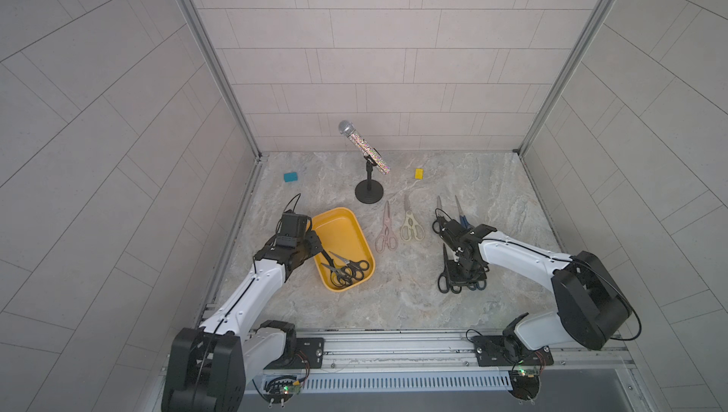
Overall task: Take the scissors out of the storage box
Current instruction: Place the scissors at the center of the board, then pick up the scissors from the storage box.
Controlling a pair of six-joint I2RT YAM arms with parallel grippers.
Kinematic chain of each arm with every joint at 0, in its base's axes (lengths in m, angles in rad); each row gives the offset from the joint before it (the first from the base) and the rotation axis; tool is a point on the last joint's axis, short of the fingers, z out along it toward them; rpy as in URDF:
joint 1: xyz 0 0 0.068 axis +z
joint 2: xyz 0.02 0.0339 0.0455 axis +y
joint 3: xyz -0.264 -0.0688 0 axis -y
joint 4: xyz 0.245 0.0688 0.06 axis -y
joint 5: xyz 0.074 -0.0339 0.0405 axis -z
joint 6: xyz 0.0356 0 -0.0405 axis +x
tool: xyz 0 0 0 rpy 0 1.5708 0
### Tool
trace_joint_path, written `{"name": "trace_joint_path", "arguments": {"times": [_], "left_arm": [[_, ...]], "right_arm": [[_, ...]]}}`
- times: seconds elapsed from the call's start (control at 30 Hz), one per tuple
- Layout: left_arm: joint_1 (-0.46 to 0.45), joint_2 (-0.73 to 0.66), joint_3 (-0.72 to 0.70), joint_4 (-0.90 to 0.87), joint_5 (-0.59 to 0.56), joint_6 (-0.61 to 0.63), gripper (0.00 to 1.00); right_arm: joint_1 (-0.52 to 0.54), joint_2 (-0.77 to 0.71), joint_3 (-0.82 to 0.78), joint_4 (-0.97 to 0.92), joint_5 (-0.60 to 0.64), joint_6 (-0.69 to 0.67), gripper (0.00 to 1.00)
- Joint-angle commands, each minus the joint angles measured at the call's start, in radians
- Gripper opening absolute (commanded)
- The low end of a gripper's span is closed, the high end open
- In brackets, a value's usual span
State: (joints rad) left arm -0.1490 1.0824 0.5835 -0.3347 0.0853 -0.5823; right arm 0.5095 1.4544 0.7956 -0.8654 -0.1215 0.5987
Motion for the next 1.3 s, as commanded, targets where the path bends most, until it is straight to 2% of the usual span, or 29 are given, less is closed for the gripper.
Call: {"name": "trace_joint_path", "arguments": {"times": [0.0, 0.1, 0.33, 0.6, 0.8, 0.97, 1.27], "left_arm": [[-0.003, -0.015, 0.032, -0.002, -0.005, 0.018, 0.00], [-0.003, -0.016, 0.033, -0.003, -0.005, 0.016, 0.00], [-0.002, -0.019, 0.035, -0.003, -0.005, 0.022, 0.00], [-0.003, -0.013, 0.035, 0.003, 0.012, 0.025, 0.00], [-0.003, -0.015, 0.035, 0.006, 0.016, 0.028, 0.00], [-0.003, -0.016, 0.033, 0.006, 0.019, 0.027, 0.00], [-0.003, -0.025, 0.025, 0.015, 0.032, 0.025, 0.00]], "right_arm": [[-0.001, 0.010, -0.010, -0.012, 0.020, -0.004, 0.11], [-0.002, 0.003, 0.000, -0.010, 0.014, -0.013, 0.19], [0.011, -0.076, 0.089, -0.044, 0.005, -0.039, 0.26], [0.159, -0.094, 0.238, 0.104, -0.053, -0.087, 0.30], [0.301, 0.017, 0.361, 0.220, -0.070, -0.156, 0.31], [0.404, 0.166, 0.497, 0.274, -0.100, -0.211, 0.32], [0.475, 0.403, 0.696, 0.335, -0.178, -0.286, 0.38]]}}
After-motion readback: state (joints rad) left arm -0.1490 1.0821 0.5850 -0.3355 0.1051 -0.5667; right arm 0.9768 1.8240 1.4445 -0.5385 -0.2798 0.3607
